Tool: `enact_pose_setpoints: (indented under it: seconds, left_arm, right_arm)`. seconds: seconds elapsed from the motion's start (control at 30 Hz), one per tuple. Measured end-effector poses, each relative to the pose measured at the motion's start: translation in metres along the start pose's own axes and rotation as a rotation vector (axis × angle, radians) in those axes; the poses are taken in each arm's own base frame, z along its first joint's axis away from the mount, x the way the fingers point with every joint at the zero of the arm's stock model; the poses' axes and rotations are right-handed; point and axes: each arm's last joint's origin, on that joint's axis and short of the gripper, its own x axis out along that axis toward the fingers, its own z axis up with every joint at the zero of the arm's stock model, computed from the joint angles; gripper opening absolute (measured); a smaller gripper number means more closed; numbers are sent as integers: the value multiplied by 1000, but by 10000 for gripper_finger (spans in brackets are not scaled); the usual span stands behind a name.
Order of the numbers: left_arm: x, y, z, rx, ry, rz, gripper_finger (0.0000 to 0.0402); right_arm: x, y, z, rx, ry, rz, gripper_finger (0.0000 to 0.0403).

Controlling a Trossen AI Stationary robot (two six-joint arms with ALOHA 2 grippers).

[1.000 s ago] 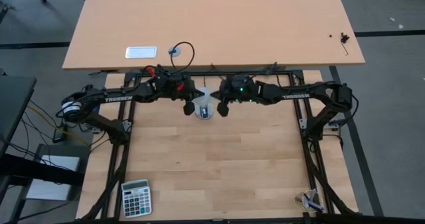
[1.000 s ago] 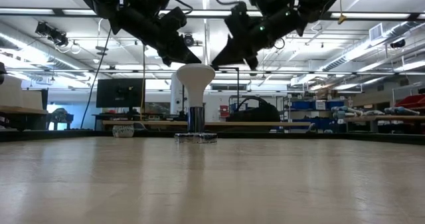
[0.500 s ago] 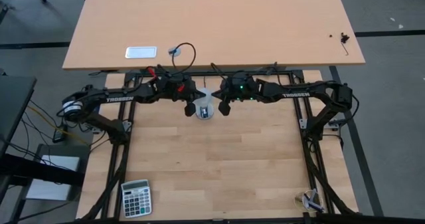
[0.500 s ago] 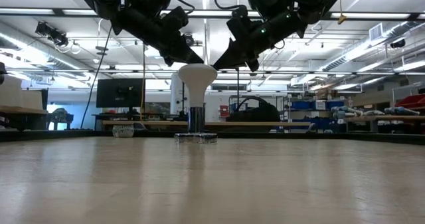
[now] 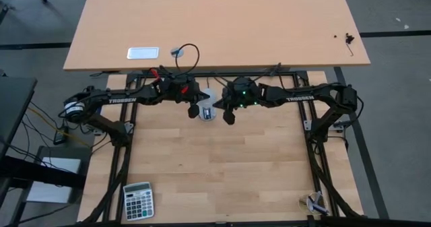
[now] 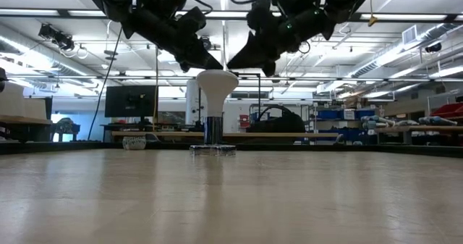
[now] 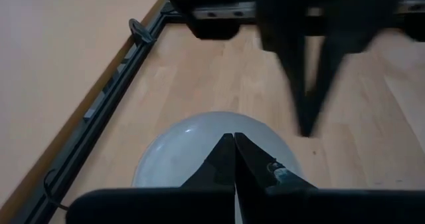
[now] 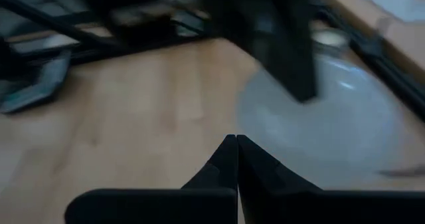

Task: Screw lightbulb
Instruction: Insert the lightbulb into the lamp

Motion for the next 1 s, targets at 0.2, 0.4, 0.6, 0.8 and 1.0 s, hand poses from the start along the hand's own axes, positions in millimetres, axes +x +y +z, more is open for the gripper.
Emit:
enact_pose_setpoints:
  seconds: [0.2,0.4,0.6,0.8,1.0]
  left_arm:
    - [0,0,-1,-1,7,6,0]
    - [0,0,-1,4,7,6,0]
    - [0,0,-1,4,13,11,0]
    - [0,0,-2,2,17,2,0]
    - [0,2,-1,8,13,24,0]
  right_arm:
    - [-5,5,9,-29,-66,-70,9]
    - [-10,-25,6,14,-38,-228,9]
    - [2,-27,-2,35,-18,-163,9]
    - [4,-20,-2,43,-16,-130,9]
    - [10,0,-10,55,39,66,9]
